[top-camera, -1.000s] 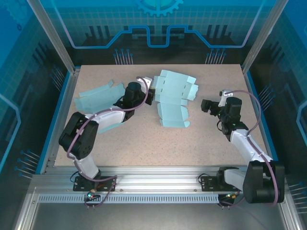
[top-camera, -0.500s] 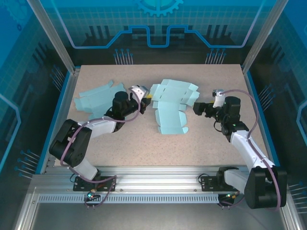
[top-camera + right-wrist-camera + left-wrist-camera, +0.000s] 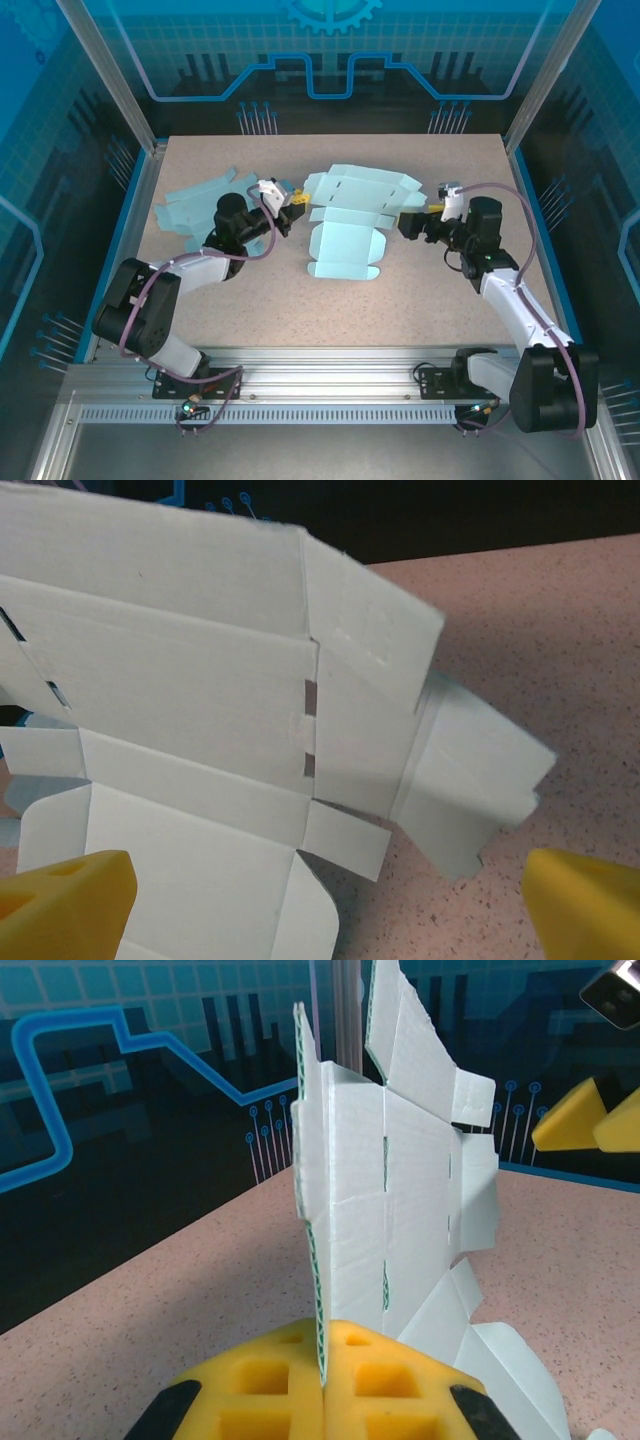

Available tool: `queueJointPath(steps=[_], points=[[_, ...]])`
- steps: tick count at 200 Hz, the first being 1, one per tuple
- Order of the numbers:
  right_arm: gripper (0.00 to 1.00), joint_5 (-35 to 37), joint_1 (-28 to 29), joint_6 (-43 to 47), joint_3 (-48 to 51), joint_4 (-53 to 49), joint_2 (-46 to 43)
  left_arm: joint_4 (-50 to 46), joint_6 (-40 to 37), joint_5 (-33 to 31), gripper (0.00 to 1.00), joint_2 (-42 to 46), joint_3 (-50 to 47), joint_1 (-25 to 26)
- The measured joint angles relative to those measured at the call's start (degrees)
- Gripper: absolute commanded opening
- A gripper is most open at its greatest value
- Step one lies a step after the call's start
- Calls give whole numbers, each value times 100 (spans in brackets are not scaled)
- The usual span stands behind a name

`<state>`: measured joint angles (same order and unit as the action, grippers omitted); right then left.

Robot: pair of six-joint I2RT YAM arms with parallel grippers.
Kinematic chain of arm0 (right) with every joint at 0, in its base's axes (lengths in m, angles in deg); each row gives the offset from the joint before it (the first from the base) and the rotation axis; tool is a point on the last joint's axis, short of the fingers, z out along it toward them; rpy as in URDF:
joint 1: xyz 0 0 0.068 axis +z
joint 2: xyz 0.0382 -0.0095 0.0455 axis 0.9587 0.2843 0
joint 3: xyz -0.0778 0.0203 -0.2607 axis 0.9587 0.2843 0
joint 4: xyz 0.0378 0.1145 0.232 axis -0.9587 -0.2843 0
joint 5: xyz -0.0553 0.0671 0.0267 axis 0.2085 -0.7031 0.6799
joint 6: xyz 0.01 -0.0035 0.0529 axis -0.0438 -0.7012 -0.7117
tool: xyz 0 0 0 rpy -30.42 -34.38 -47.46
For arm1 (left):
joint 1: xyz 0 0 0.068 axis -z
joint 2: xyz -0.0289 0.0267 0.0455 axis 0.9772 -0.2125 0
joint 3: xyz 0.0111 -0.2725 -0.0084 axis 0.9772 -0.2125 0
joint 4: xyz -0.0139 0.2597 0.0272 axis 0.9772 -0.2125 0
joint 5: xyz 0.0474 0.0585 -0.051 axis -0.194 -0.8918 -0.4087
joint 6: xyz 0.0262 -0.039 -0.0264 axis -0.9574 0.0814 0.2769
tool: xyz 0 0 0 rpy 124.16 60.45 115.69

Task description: Fold the paper box

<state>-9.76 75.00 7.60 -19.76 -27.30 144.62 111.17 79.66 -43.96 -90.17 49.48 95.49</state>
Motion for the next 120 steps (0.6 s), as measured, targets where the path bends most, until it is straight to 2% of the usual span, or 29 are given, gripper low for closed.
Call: queueJointPath(steps=[75, 120], points=[[96, -186, -2, 173, -400, 42, 310, 195, 26, 299, 0, 2, -11, -90], [98, -39, -199, 302, -380, -103, 94, 195, 76, 402, 0, 17, -11, -107]])
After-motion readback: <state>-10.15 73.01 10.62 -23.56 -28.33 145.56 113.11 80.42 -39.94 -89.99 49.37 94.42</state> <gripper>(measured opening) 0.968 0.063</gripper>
